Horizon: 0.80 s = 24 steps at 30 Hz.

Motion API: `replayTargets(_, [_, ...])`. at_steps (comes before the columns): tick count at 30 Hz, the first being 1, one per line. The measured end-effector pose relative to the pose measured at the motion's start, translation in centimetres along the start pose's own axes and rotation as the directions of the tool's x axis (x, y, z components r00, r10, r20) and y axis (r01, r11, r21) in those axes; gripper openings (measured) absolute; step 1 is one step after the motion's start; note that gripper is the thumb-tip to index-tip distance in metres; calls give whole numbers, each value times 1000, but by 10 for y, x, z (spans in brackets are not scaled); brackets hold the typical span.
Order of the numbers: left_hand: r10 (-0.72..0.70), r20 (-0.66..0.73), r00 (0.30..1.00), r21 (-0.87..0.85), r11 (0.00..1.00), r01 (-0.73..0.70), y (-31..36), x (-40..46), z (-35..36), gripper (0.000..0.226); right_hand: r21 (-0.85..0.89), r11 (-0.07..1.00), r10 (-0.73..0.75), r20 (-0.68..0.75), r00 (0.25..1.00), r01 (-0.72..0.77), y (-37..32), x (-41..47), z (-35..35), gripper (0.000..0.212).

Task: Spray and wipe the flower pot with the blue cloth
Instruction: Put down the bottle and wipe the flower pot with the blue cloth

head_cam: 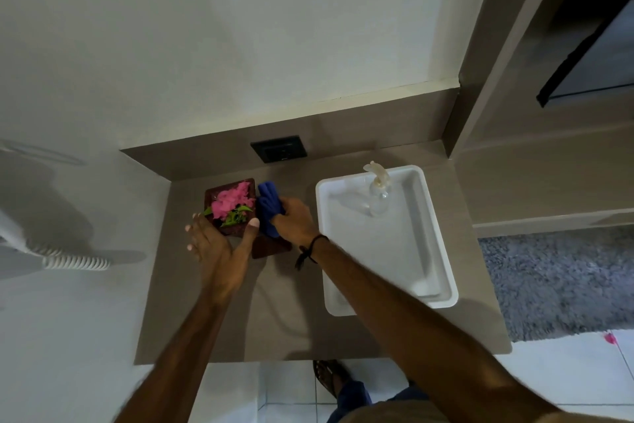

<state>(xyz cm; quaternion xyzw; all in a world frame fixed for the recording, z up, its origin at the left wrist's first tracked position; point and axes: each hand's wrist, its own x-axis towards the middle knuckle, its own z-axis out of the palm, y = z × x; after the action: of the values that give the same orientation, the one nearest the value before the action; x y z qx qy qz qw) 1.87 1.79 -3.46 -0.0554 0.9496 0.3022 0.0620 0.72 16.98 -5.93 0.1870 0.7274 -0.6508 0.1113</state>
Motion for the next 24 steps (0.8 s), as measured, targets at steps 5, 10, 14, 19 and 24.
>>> replayTargets(5, [3,5,1000,30,1000,-3,1,-3,1,125,20,999,-27,-40,999,27,6,-1,8,36])
replayTargets(10, [24,1,1000,43,999,-24,5,-5,-3,120,-154,988,21,-14,1000,-23,39,-11,13,35])
replayTargets(14, [19,-1,1000,72,997,-19,9,-7,-1,119,-151,987,57,-36,998,-62,24,17,10,40])
replayTargets(19, [-12,-37,999,80,997,15,10,-7,1,114,-184,983,10,-70,997,-23,50,-11,26,32])
replayTargets(24, [-2,-25,1000,106,994,5,10,-4,0,118,-268,955,104,-90,991,-125,42,14,14,24])
